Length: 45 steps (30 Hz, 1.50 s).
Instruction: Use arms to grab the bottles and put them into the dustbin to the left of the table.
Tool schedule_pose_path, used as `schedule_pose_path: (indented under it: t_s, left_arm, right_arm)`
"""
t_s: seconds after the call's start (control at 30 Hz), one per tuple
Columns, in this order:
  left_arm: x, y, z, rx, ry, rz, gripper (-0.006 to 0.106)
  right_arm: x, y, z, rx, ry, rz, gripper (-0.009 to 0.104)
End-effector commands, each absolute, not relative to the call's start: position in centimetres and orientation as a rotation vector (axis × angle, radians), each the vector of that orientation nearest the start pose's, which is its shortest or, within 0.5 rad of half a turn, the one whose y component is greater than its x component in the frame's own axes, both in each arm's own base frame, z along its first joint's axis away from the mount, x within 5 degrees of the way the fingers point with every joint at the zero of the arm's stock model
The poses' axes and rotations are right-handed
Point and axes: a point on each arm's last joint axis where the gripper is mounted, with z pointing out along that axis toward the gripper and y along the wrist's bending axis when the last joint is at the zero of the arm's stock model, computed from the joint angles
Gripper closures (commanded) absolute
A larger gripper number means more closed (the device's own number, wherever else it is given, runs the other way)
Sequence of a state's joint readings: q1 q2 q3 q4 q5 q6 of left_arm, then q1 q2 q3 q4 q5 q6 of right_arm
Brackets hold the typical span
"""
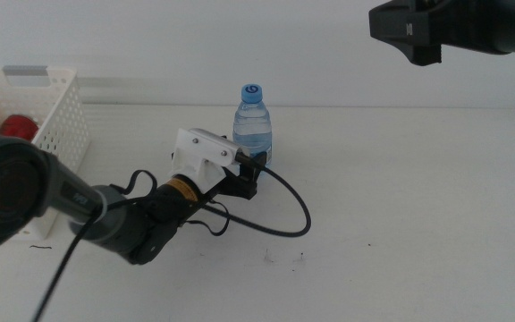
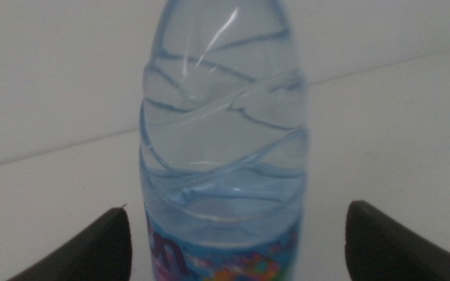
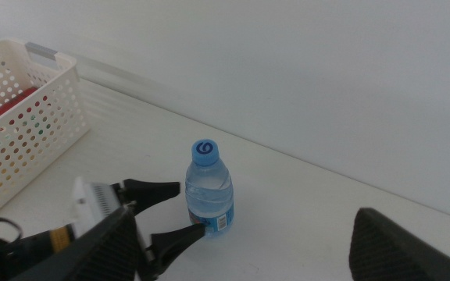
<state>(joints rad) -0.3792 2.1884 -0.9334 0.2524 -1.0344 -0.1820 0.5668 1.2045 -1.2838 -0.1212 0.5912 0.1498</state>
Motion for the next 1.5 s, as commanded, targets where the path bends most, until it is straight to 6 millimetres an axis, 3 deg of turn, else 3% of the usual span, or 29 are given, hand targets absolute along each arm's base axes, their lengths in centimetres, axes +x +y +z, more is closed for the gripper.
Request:
schedule_pose_path:
  t_s: [0.0,0.33,0.67,0.73,0.8,0.87,1.0,1.07,1.27,1.47]
  left_arm:
    - [37.6,-17.0,9.3,0.438,1.695,-0.503,0.007]
    - [41.3,-18.4,8.7,0.451,1.681,-0.477,0.007]
    - [42.8,-19.1,8.0,0.463,1.659,-0.479,0.008]
    - [42.8,-19.2,7.9,0.464,1.655,-0.479,0.015]
    - [42.8,-19.3,7.9,0.48,1.653,-0.481,0.03]
    - [42.5,-19.5,8.2,0.511,1.645,-0.506,0.053]
    - [40.7,-19.1,11.1,0.549,1.688,-0.527,0.092]
    - [39.1,-18.3,13.4,0.556,1.699,-0.511,0.102]
    - [34.8,-15.8,20.9,0.406,1.824,-0.504,0.102]
    - [32.5,-14.4,26.0,0.388,1.853,-0.405,0.102]
  right_arm:
    - [22.3,13.5,43.0,-0.478,1.925,0.327,0.008]
    - [22.3,13.5,43.0,-0.478,1.925,0.327,0.008]
    - [22.3,13.5,43.0,-0.478,1.925,0.327,0.008]
    - [22.3,13.5,43.0,-0.478,1.925,0.327,0.008]
    - [22.3,13.5,43.0,-0.478,1.925,0.327,0.008]
    - [22.3,13.5,43.0,-0.478,1.925,0.327,0.008]
    - [22.3,13.5,43.0,-0.478,1.925,0.327,0.008]
    - [22.3,13.5,43.0,-0.478,1.925,0.327,0.008]
    - [22.3,13.5,43.0,-0.478,1.925,0.327,0.008]
    - [22.3,13.5,43.0,-0.478,1.925,0.327,0.008]
